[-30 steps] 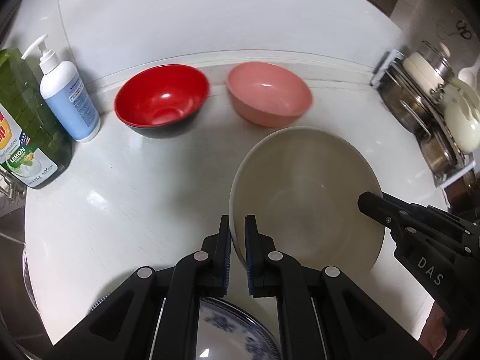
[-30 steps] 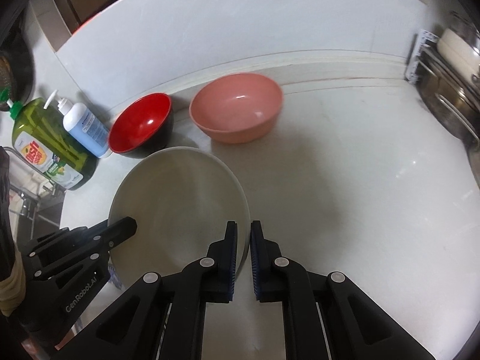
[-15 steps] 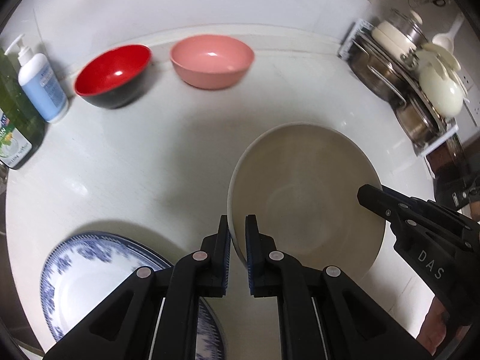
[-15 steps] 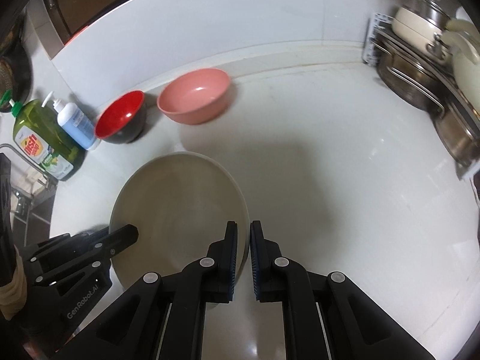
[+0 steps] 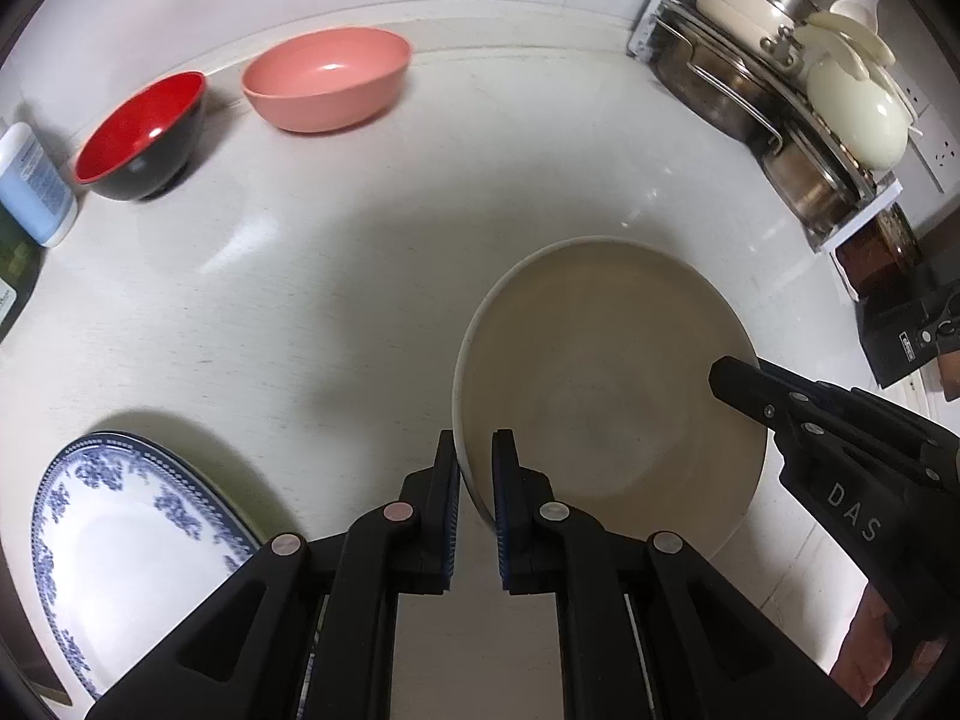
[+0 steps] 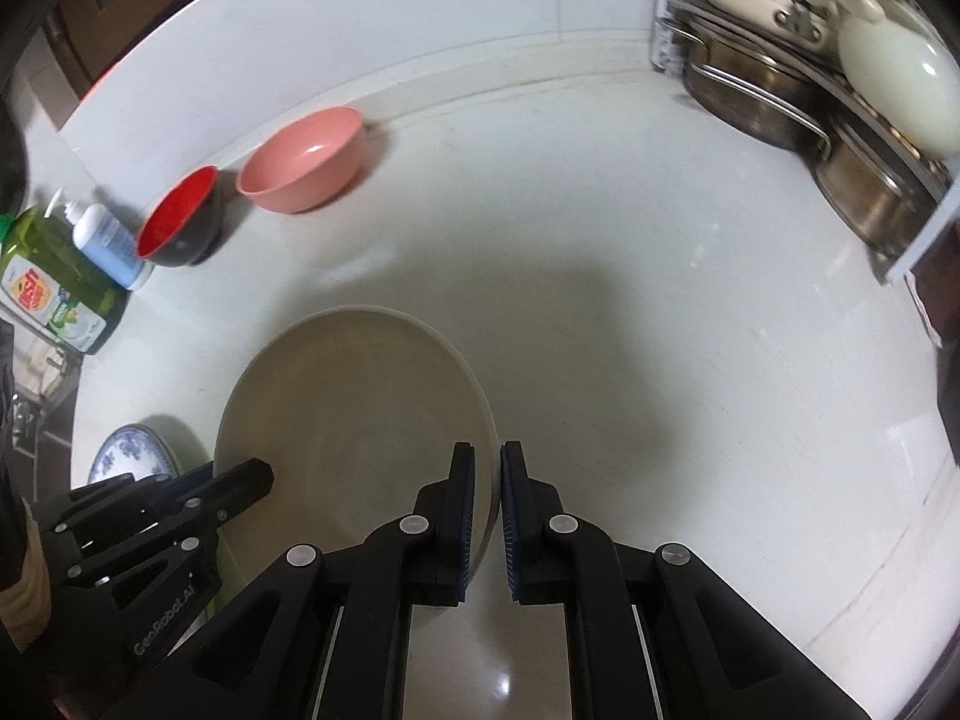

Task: Organize plates and bowls
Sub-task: 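Carry the white bowl with both tools toward the plate stack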

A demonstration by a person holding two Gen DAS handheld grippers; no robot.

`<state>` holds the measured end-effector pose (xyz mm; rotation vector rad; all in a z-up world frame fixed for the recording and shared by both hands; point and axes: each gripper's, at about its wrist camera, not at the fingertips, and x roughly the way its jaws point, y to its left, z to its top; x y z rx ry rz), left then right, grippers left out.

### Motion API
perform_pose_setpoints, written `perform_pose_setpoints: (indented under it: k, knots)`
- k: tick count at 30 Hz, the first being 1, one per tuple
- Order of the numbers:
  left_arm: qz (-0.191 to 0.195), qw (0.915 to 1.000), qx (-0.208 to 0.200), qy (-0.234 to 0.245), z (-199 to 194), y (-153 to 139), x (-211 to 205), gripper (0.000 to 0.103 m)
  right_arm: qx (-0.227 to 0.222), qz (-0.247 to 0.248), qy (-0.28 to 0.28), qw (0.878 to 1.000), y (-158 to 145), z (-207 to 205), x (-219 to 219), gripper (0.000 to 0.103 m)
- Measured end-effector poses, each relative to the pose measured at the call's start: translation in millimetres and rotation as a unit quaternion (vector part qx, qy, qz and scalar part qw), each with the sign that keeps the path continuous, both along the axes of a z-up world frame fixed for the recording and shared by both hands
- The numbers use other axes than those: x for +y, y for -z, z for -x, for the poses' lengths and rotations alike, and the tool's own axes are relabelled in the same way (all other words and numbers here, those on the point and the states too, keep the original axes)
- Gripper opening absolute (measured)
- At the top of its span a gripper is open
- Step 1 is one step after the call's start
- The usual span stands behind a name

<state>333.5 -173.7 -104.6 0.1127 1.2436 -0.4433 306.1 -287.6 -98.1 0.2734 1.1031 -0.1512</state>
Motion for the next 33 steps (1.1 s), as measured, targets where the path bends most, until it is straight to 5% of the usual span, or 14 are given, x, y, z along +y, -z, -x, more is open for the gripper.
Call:
perform_pose_setpoints:
  k: [33]
  knots:
    - [-0.016,0.9996,0.019,0.010,-10.6,11.6,-18.7,0.017,0.012,-0.021,0.018,1.000,21.5,-6.6,-20.4,0.011]
